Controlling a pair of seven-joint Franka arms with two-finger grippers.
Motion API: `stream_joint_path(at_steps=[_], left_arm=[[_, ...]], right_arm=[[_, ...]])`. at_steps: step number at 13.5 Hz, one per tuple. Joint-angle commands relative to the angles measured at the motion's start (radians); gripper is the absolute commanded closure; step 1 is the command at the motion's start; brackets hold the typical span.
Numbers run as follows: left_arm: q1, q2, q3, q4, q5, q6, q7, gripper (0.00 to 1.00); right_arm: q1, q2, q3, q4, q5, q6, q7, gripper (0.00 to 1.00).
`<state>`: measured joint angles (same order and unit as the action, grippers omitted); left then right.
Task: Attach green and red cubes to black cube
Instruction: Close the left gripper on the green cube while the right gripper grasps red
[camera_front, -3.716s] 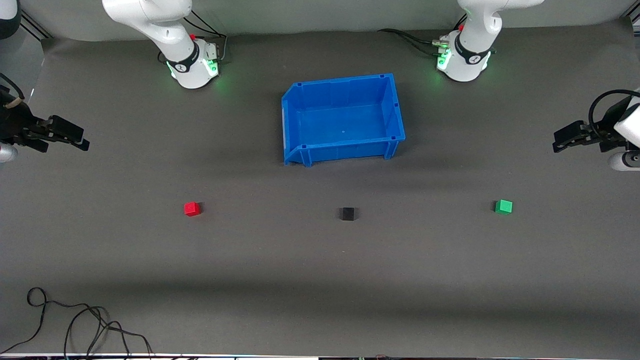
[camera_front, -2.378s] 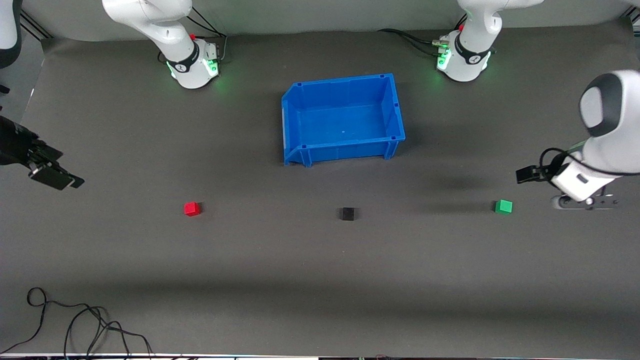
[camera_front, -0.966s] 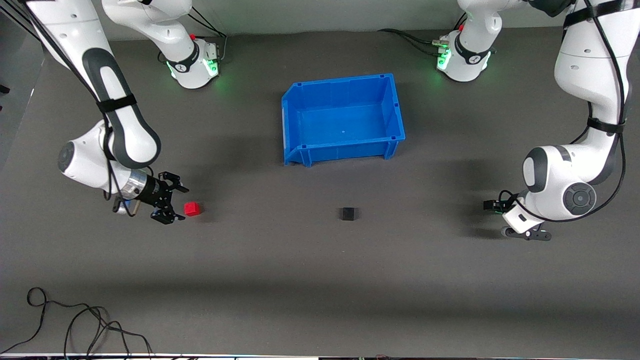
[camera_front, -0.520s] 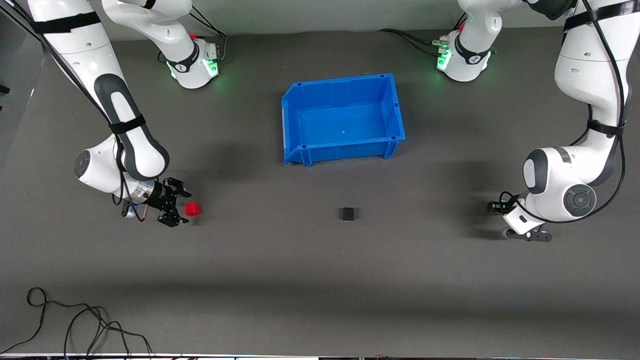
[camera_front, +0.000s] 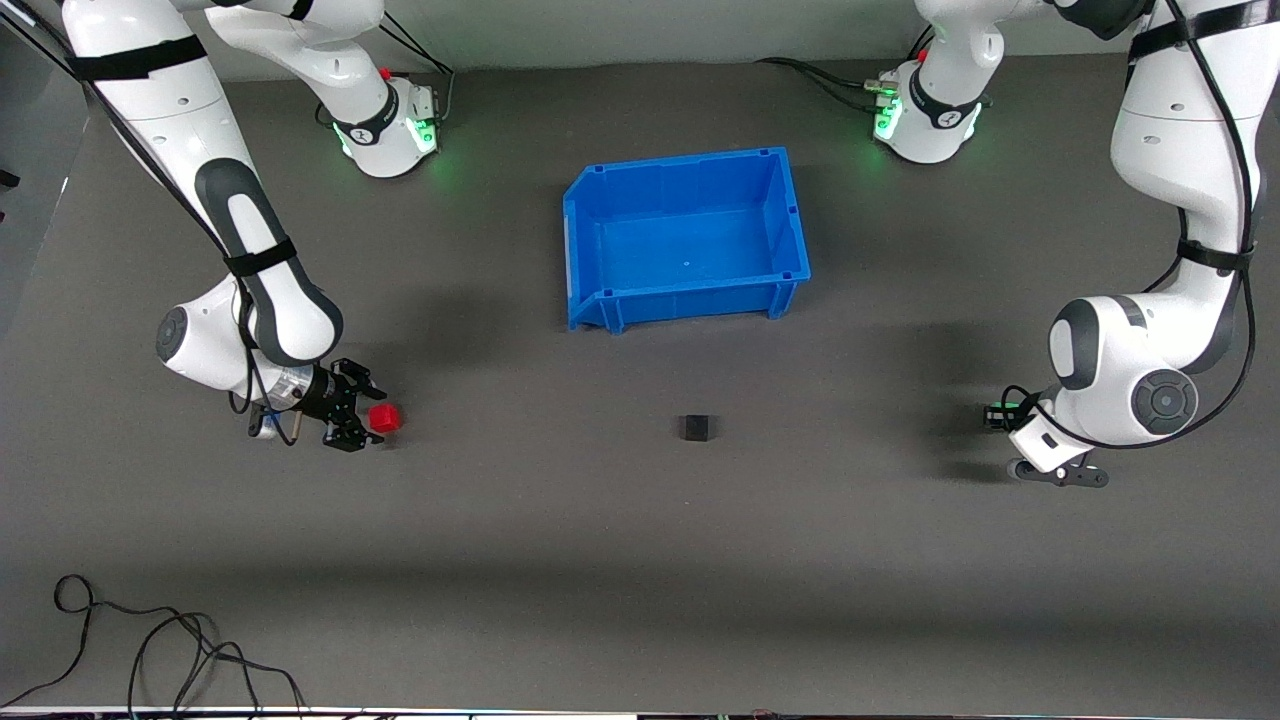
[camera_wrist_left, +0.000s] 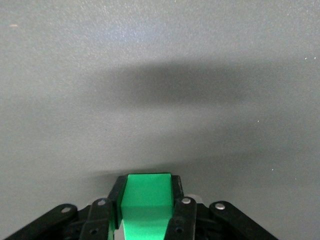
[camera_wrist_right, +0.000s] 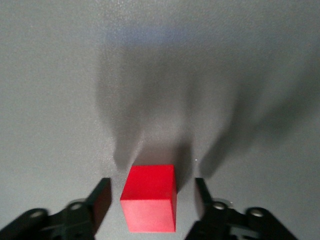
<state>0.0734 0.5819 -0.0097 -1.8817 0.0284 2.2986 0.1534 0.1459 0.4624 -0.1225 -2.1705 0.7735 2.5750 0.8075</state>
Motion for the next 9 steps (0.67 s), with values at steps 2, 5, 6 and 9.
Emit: stream_joint_path(at_steps=[2, 5, 6, 9], left_arm=[[0.005, -0.011, -0.003, 0.035, -0.011, -0.047, -0.050, 1.00], [-0.014, -0.014, -0.009, 0.117, -0.015, -0.184, -0.312, 1.00], [-0.015, -0.014, -0.013, 0.151, -0.015, -0.239, -0.368, 1.00], [-0.032, -0.016, -0.016, 0.229, -0.040, -0.346, -0.524, 1.00]], right_arm=[[0.001, 0.010, -0.003, 0.028, 0.032, -0.002, -0.047, 0.62], [0.003, -0.002, -0.003, 0.043, 0.032, -0.024, -0.036, 0.63], [0.003, -0.010, -0.003, 0.060, 0.032, -0.050, -0.033, 0.63], [0.043, -0.036, -0.003, 0.107, 0.020, -0.110, 0.071, 0.63]])
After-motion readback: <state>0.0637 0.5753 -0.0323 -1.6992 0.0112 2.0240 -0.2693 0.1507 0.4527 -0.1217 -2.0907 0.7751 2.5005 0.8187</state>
